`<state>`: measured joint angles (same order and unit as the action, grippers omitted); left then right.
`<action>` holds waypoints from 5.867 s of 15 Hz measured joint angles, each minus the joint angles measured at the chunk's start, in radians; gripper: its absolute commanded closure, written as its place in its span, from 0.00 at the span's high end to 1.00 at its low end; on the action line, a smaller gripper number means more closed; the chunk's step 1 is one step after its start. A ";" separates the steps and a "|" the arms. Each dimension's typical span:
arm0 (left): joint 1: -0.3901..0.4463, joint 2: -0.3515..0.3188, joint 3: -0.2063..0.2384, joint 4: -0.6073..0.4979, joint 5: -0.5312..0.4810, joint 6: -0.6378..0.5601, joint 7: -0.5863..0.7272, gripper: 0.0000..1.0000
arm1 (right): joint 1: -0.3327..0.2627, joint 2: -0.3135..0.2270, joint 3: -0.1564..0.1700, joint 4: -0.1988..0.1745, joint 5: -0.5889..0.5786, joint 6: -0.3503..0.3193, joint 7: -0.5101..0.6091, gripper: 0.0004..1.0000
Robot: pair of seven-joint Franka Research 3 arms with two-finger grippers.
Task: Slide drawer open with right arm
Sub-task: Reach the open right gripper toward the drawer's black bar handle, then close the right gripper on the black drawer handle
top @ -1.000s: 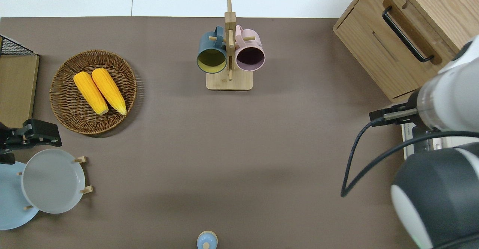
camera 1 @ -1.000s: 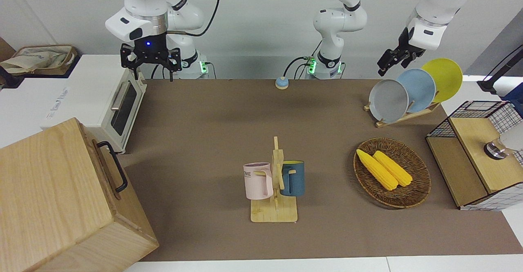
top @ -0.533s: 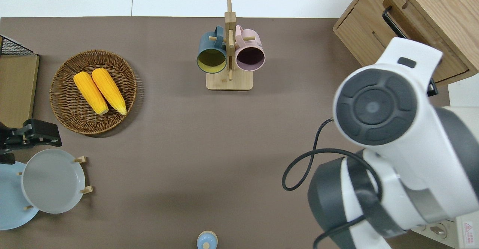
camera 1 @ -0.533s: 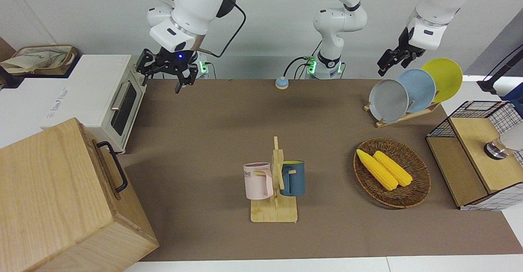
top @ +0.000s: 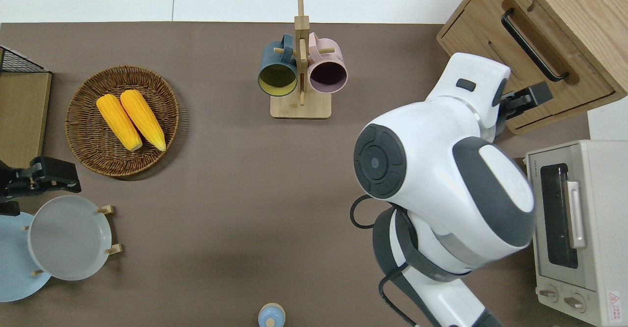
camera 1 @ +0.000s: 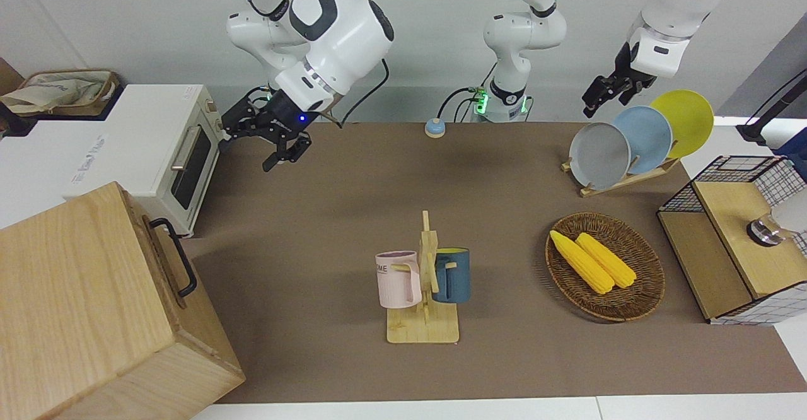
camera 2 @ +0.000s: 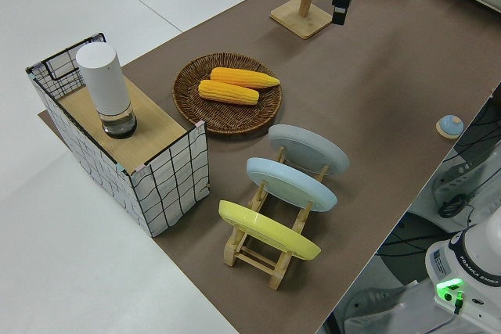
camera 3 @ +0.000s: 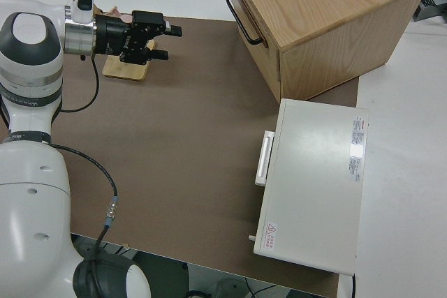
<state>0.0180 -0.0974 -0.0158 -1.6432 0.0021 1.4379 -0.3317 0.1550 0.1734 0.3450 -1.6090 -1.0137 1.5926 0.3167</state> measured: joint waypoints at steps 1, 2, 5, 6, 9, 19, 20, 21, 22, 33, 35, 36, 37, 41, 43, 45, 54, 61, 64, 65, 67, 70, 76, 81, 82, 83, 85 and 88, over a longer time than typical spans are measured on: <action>0.000 0.000 0.000 0.000 0.000 0.000 0.000 0.99 | 0.009 0.012 0.000 -0.012 -0.029 0.000 0.030 0.99; 0.000 0.000 0.000 0.000 0.000 0.000 0.000 0.99 | 0.014 0.022 0.000 -0.019 -0.058 0.000 0.047 0.99; 0.000 0.000 0.000 0.000 0.000 0.000 0.000 0.99 | 0.031 0.057 -0.002 -0.030 -0.173 -0.001 0.101 0.99; 0.000 0.000 0.000 0.000 0.000 0.000 0.000 0.99 | 0.039 0.069 -0.002 -0.034 -0.207 -0.006 0.131 0.99; 0.000 0.000 0.000 0.000 0.000 0.000 0.000 0.99 | 0.060 0.118 -0.004 -0.043 -0.318 -0.022 0.191 0.98; 0.000 0.000 0.000 0.000 0.000 0.000 0.000 0.99 | 0.089 0.185 -0.022 -0.143 -0.579 -0.079 0.204 0.98; 0.000 0.000 0.000 0.000 0.000 0.000 0.000 0.99 | 0.089 0.189 -0.023 -0.159 -0.600 -0.084 0.204 0.98; 0.000 0.000 0.000 0.000 0.000 0.000 0.000 0.99 | 0.089 0.194 -0.023 -0.177 -0.621 -0.088 0.204 0.98; 0.000 0.000 0.000 0.000 0.000 0.000 0.000 0.99 | 0.089 0.200 -0.023 -0.194 -0.644 -0.091 0.204 0.98; 0.000 0.000 -0.025 0.000 0.000 0.000 0.000 0.99 | 0.091 0.236 -0.074 -0.216 -0.779 -0.074 0.091 0.98; 0.000 0.000 -0.024 0.000 0.000 0.000 0.000 0.99 | 0.091 0.236 -0.077 -0.208 -0.779 -0.049 0.089 0.99; 0.000 0.000 -0.024 0.000 0.000 0.000 0.000 0.99 | 0.091 0.236 -0.078 -0.202 -0.779 -0.038 0.089 0.99; 0.000 0.000 -0.023 0.000 0.000 0.000 0.000 0.99 | 0.091 0.236 -0.078 -0.194 -0.779 -0.033 0.088 0.99; 0.000 0.000 -0.023 0.000 0.000 0.000 0.000 0.99 | 0.091 0.236 -0.081 -0.157 -0.761 0.005 0.088 0.98; 0.000 0.000 -0.023 0.000 0.000 0.000 0.000 0.99 | 0.091 0.236 -0.081 -0.128 -0.737 0.026 0.087 0.98; 0.000 0.000 -0.022 0.000 0.000 0.000 0.000 0.99 | 0.090 0.236 -0.082 -0.114 -0.731 0.032 0.087 0.98; 0.000 0.000 -0.023 0.000 0.000 0.000 0.000 0.99 | 0.079 0.268 -0.172 -0.068 -0.728 0.142 0.167 0.98; 0.000 0.000 -0.023 0.000 0.000 0.000 0.000 0.99 | 0.070 0.273 -0.253 -0.066 -0.728 0.239 0.185 0.96; 0.000 0.000 -0.023 0.000 0.000 0.000 0.000 0.99 | 0.061 0.275 -0.263 -0.066 -0.730 0.260 0.185 0.92; 0.000 0.000 -0.023 0.000 0.000 0.000 0.000 0.99 | 0.060 0.276 -0.269 -0.065 -0.734 0.266 0.185 0.92; 0.000 0.000 -0.023 0.000 0.000 0.000 0.000 0.99 | 0.059 0.276 -0.285 -0.064 -0.740 0.276 0.185 0.89; 0.000 0.000 -0.023 0.000 0.000 0.000 0.000 0.99 | 0.055 0.278 -0.295 -0.063 -0.747 0.284 0.185 0.88; 0.000 0.000 -0.023 0.000 0.000 0.000 0.000 0.99 | 0.050 0.278 -0.295 -0.061 -0.755 0.292 0.191 0.58; 0.000 0.000 -0.023 0.000 0.000 0.000 0.000 0.99 | 0.050 0.279 -0.293 -0.059 -0.755 0.295 0.211 0.20; 0.000 0.000 -0.023 0.000 0.000 0.000 0.000 0.99 | 0.050 0.279 -0.292 -0.059 -0.755 0.295 0.214 0.16; 0.000 0.000 -0.023 0.000 0.000 0.000 0.000 0.99 | 0.050 0.283 -0.291 -0.062 -0.752 0.299 0.220 0.15; 0.000 0.000 -0.023 0.000 0.000 0.000 0.000 0.99 | 0.051 0.287 -0.289 -0.059 -0.754 0.298 0.226 0.06; 0.000 0.000 -0.023 0.000 0.000 0.000 0.000 0.99 | 0.052 0.287 -0.286 -0.059 -0.750 0.296 0.249 0.05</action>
<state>0.0178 -0.0974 -0.0383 -1.6432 0.0021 1.4379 -0.3316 0.2069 0.4606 0.0588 -1.6676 -1.7636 1.8882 0.5653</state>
